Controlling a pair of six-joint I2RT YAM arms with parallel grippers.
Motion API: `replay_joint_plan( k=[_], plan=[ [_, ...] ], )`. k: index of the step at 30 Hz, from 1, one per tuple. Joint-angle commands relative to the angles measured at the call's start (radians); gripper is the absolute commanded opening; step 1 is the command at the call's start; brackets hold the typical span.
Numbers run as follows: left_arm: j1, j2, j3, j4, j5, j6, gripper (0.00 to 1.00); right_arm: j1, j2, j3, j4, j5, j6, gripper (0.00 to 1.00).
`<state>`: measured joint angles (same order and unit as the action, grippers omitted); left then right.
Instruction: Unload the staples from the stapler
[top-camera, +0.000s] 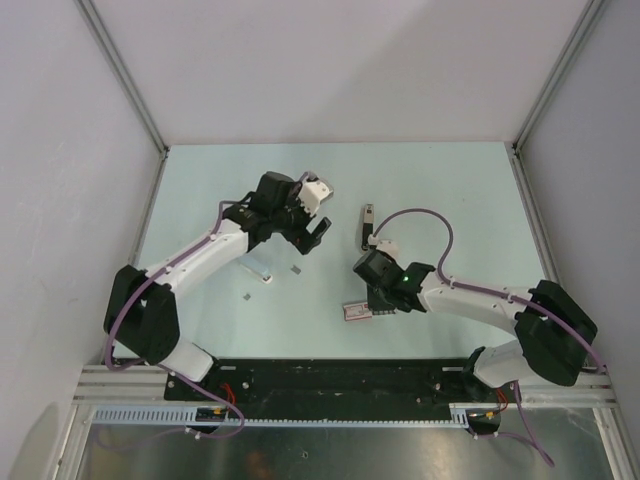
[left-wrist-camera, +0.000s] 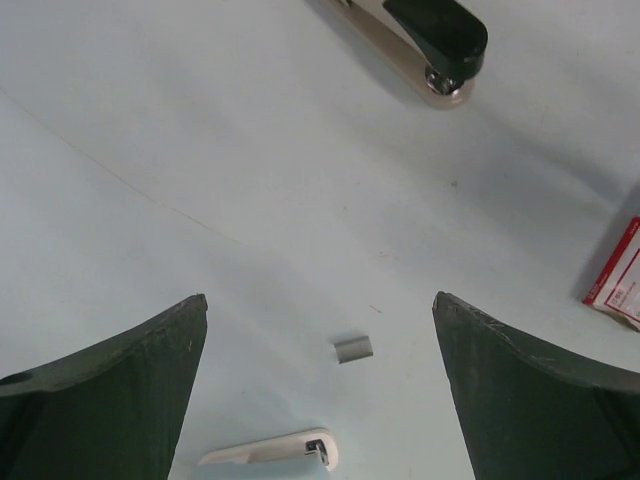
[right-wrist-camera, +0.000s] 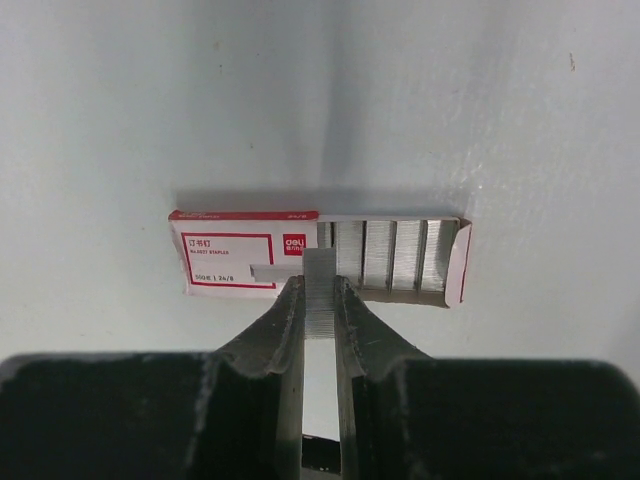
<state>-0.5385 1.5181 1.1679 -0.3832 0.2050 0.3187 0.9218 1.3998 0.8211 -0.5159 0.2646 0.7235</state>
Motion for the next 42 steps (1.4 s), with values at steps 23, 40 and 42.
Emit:
replay_joint_plan(
  k=[23, 40, 42],
  plan=[
    [0.008, -0.024, -0.041, -0.035, 0.051, -0.007, 1.0, 0.038, 0.057, -0.016, -0.018, 0.13, -0.031, 0.0],
    [0.008, -0.028, -0.045, -0.035, 0.052, -0.004, 0.99, 0.038, 0.068, -0.018, 0.013, 0.093, -0.043, 0.0],
    [0.008, -0.029, -0.046, -0.035, 0.053, -0.005, 0.99, 0.038, 0.064, -0.018, 0.014, 0.092, -0.042, 0.0]
  ],
)
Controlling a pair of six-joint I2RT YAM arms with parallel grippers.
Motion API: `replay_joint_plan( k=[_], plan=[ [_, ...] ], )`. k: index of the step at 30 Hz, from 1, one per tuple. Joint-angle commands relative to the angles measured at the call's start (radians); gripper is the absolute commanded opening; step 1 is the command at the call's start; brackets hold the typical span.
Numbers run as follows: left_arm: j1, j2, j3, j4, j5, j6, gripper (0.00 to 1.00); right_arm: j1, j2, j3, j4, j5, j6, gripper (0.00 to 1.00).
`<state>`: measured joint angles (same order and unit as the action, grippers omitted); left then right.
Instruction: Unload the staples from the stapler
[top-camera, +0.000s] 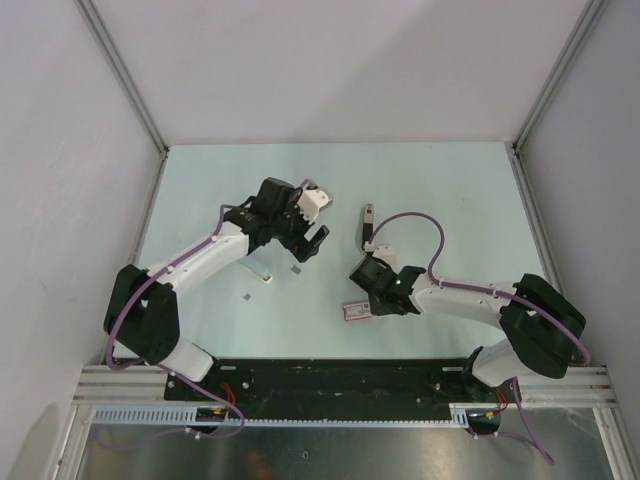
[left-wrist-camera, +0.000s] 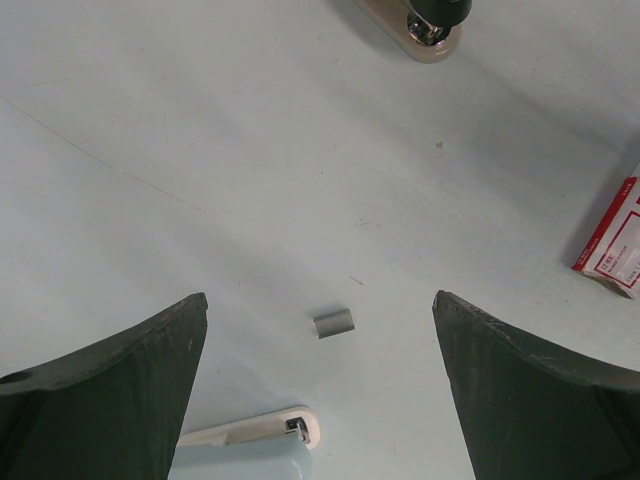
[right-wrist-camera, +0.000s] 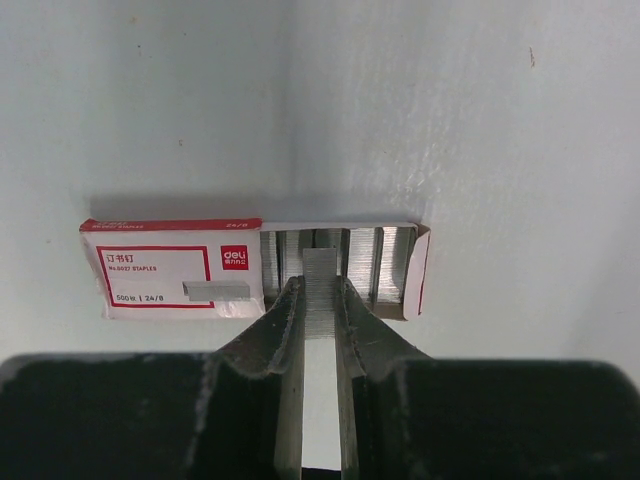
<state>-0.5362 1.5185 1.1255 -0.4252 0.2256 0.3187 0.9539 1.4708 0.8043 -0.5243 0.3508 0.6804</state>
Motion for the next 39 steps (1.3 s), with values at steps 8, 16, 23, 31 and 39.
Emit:
replay_joint_plan(
  k=[8, 16, 23, 31, 39],
  plan=[
    [0.006, -0.031, -0.005, 0.007, 0.034, -0.004, 1.0, 0.008, -0.007, -0.002, 0.036, -0.012, -0.002, 0.0],
    [0.006, -0.034, -0.009, 0.006, 0.03, 0.0, 0.99, 0.007, 0.008, -0.002, 0.041, -0.008, -0.003, 0.0],
    [0.005, -0.039, -0.011, 0.007, 0.031, 0.001, 0.99, 0.006, 0.011, -0.002, 0.034, 0.004, -0.005, 0.0],
    [0.005, -0.045, -0.013, 0.006, 0.027, 0.004, 0.99, 0.005, 0.008, -0.001, 0.044, -0.011, -0.014, 0.06],
    [0.005, -0.052, -0.016, 0.006, 0.031, 0.006, 0.99, 0.003, -0.015, -0.001, 0.059, -0.029, -0.03, 0.2]
  ],
)
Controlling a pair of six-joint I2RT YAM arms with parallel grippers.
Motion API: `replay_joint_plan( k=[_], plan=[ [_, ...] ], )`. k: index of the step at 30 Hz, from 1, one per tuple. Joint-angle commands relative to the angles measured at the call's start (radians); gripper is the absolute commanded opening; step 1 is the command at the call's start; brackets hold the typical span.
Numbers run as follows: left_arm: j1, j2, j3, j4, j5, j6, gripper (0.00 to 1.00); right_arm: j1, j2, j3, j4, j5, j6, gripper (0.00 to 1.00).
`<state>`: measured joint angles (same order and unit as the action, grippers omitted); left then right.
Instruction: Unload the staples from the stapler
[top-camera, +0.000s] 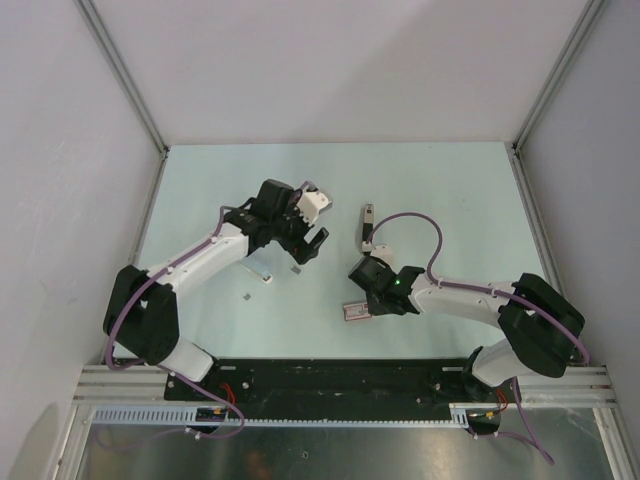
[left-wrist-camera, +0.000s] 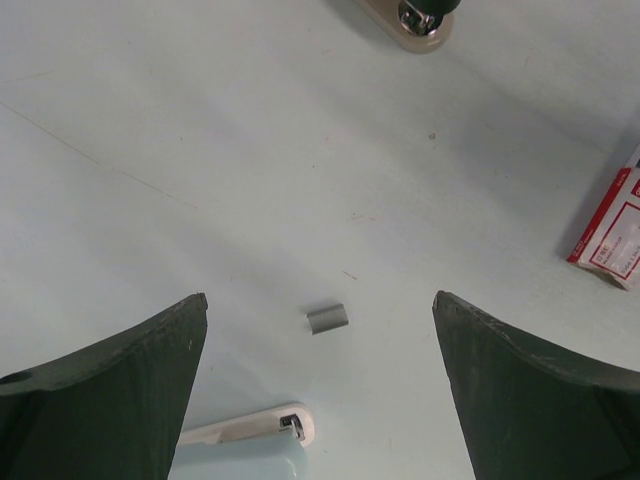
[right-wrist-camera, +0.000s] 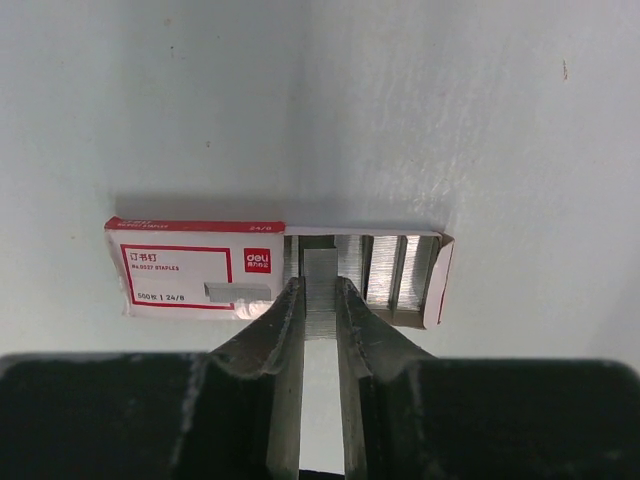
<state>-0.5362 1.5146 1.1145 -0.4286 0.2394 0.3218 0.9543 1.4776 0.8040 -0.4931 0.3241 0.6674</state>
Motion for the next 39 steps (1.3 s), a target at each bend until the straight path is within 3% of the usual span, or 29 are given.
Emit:
replay_joint_plan(
  k=[1, 14, 23, 39],
  plan=[
    [0.005, -0.05, -0.005, 0.009, 0.019, 0.003, 0.99, 0.003, -0.027, 0.0, 0.029, -0.005, -0.019, 0.21],
    [0.005, -0.057, -0.004, 0.005, 0.017, 0.005, 0.99, 0.001, -0.091, 0.0, 0.018, -0.02, -0.032, 0.34],
    [0.005, -0.066, -0.004, 0.001, 0.01, 0.011, 0.99, -0.001, -0.201, -0.018, -0.067, -0.009, -0.04, 0.02],
    [0.006, -0.067, 0.002, -0.006, 0.012, 0.014, 1.0, -0.05, -0.289, -0.153, -0.015, -0.254, -0.092, 0.0]
  ],
)
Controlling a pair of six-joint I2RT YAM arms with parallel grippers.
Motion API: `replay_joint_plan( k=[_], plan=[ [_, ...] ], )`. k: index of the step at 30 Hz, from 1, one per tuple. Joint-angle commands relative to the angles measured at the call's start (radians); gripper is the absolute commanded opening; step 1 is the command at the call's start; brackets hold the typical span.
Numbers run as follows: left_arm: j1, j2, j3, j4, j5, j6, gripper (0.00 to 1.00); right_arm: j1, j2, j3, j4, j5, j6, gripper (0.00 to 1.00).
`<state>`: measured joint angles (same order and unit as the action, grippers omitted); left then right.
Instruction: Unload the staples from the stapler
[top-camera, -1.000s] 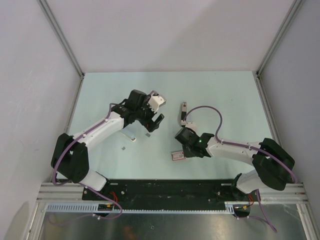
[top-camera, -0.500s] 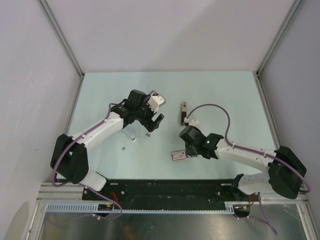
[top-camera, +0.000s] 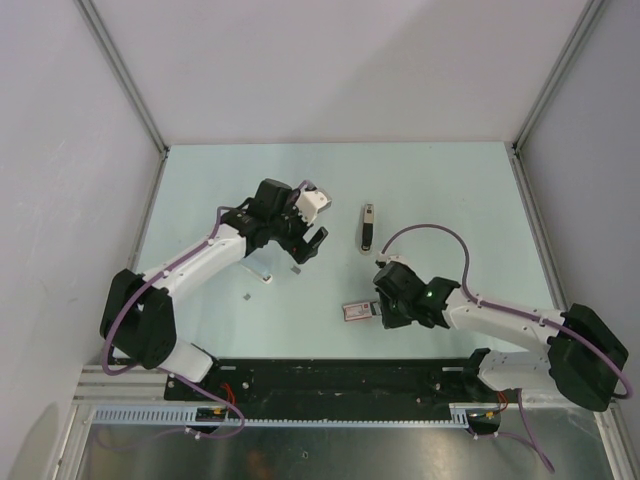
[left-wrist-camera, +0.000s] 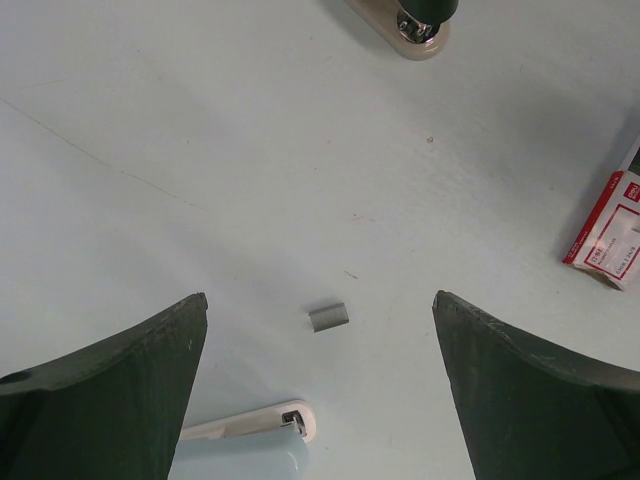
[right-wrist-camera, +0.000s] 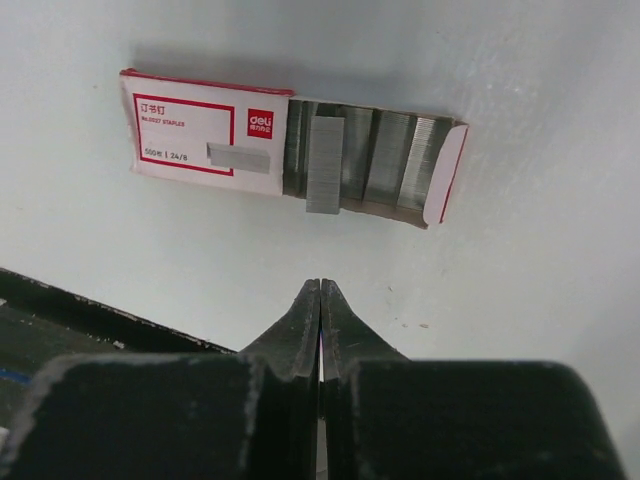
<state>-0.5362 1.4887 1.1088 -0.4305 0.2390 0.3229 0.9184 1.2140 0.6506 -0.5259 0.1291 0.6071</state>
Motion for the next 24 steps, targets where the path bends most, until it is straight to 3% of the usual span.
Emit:
replay_joint_plan(
  k=[1, 24],
  plan=[
    [0.006, -0.041, 0.008, -0.004, 0.013, 0.013, 0.99, -0.019, -0.021, 0.0, 0.022, -0.066, -0.037, 0.0],
    [0.005, -0.04, 0.011, -0.009, 0.005, 0.026, 0.99, -0.081, 0.118, 0.001, 0.16, -0.084, -0.104, 0.0]
  ],
)
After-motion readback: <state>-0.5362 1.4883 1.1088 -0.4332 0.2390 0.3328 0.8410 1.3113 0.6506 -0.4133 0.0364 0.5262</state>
